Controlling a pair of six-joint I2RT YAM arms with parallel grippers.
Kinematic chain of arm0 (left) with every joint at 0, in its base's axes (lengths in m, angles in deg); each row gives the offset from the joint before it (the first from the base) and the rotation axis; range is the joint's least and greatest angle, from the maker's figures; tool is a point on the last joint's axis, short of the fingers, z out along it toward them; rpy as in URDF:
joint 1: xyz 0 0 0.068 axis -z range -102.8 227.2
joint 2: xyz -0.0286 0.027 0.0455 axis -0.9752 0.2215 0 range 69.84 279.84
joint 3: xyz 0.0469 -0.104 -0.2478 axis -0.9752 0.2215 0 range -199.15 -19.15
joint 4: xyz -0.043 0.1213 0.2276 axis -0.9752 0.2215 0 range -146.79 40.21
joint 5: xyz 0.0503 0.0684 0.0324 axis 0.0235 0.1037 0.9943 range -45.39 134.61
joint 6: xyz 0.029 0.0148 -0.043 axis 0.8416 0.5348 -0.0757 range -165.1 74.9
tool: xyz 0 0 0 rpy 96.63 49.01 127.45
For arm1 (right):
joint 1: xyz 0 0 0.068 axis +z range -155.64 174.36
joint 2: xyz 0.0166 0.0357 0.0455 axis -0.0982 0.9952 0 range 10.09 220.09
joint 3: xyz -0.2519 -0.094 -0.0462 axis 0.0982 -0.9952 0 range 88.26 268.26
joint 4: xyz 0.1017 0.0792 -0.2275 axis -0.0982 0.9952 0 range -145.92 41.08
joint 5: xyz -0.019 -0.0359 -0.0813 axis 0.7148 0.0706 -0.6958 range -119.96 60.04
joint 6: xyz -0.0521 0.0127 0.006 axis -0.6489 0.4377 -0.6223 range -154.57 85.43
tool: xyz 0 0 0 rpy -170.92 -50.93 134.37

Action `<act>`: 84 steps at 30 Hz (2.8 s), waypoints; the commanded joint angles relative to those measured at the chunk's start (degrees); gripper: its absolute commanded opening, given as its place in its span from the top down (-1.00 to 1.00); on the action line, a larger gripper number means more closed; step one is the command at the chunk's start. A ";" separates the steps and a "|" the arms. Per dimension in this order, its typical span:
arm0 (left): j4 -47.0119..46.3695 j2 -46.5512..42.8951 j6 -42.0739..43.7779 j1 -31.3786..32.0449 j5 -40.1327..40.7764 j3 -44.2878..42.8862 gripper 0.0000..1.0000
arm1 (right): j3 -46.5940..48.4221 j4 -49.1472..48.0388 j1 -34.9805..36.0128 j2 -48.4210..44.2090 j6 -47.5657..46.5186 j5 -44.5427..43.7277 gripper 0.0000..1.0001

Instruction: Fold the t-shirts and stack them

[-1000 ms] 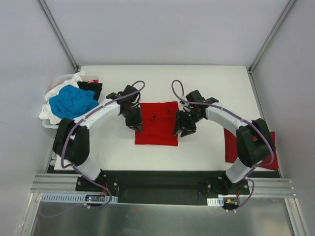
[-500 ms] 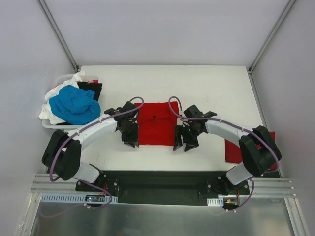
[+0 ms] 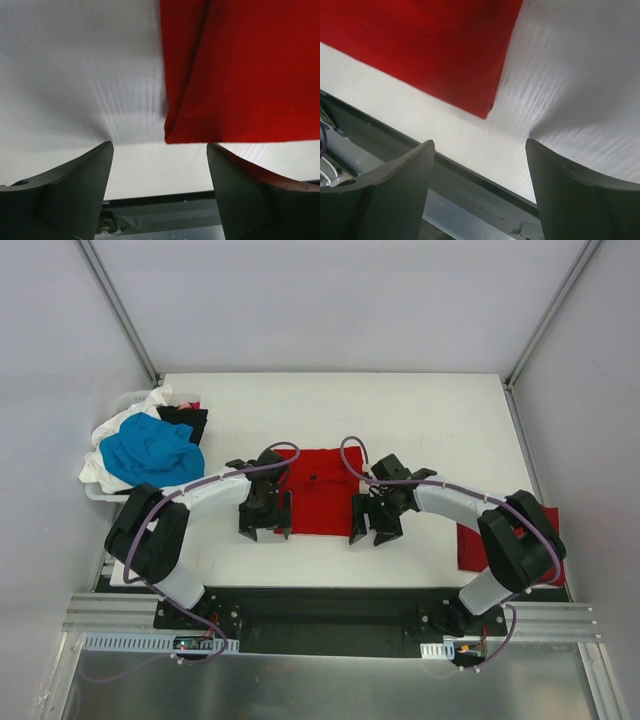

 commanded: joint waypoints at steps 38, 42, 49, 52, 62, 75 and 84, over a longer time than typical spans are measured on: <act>1.59 -4.66 -1.03 -0.21 -4.37 -16.69 0.93 | 22.92 3.69 -0.04 6.39 2.46 -3.53 0.99; 3.08 -2.46 0.38 -2.58 -4.10 -19.94 0.92 | 30.64 7.03 -2.24 10.34 1.22 -3.01 0.99; 3.61 2.28 3.19 -9.96 -4.63 -22.15 0.92 | 39.96 10.98 -8.30 17.20 -1.42 -1.78 0.99; 3.70 4.04 4.86 -12.42 -4.81 -23.29 0.92 | 42.61 12.83 -10.50 19.66 -2.91 -1.52 0.99; 4.66 9.31 5.22 -14.54 -6.12 -29.79 0.92 | 50.43 14.59 -14.19 25.73 -3.01 0.59 0.99; 10.20 16.87 4.43 -16.12 -4.02 -47.54 0.94 | 65.55 12.04 -14.63 32.76 3.50 3.14 0.99; 10.29 22.93 4.08 -18.23 -4.54 -49.30 0.90 | 71.53 9.68 -14.72 38.82 6.93 4.64 0.99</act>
